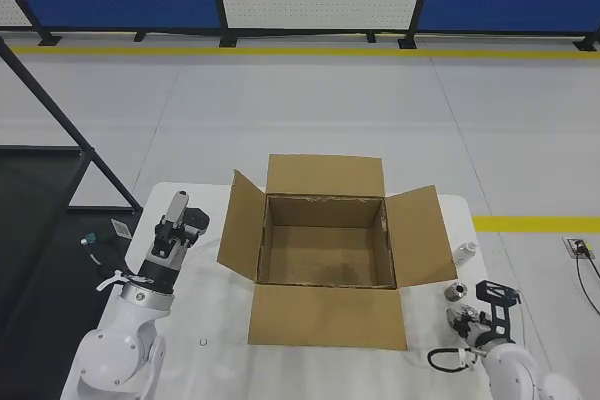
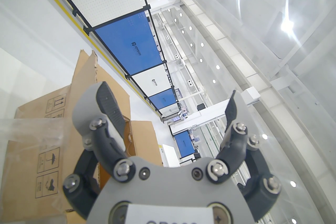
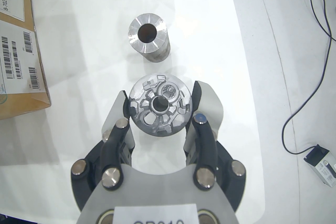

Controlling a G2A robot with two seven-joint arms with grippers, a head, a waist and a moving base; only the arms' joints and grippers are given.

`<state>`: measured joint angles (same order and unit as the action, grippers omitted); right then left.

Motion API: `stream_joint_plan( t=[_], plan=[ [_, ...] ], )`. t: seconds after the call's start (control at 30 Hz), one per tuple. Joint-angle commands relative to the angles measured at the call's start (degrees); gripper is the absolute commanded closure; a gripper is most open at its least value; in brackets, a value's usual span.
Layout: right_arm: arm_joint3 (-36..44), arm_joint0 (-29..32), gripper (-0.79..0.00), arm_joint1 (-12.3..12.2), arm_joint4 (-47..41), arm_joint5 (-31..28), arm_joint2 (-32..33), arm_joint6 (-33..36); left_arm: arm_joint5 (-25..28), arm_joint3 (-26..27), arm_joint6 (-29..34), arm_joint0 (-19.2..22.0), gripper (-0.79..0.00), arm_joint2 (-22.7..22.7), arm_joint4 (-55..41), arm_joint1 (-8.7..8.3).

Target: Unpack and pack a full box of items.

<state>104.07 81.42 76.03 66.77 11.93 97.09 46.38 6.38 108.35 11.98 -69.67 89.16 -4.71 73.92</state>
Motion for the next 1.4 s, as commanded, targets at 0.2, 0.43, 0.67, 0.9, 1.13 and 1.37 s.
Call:
stream_joint_plan(
  t=[0.2,0.43,0.67,0.9,1.13,1.37],
  plan=[
    [5.71,3.31,-0.727,0.04,-2.04,0.24,0.47,-4.01,0.0,0.0,0.0,0.0,-0.785,0.0,0.0,0.0],
    [10.19,8.52,-0.514,-0.24,-11.64,-11.94,3.56,-11.49,0.0,0.0,0.0,0.0,-0.785,0.0,0.0,0.0],
    [10.94,9.44,-0.468,-1.07,-18.83,-25.23,5.0,-10.74,0.0,0.0,0.0,0.0,-0.785,0.0,0.0,0.0],
    [6.01,4.92,-0.416,-1.7,-20.63,-29.4,2.84,-9.06,0.0,0.0,0.0,0.0,-0.785,0.0,0.0,0.0],
    [-0.18,-0.57,-0.169,-2.07,-21.86,-30.03,0.2,-9.97,0.0,0.0,0.0,0.0,-0.785,0.0,0.0,0.0],
    [-5.87,-3.6,0.0,-2.16,-23.55,-31.83,-2.14,-15.29,0.0,0.0,0.0,0.0,-0.785,0.0,0.0,0.0]
  ],
)
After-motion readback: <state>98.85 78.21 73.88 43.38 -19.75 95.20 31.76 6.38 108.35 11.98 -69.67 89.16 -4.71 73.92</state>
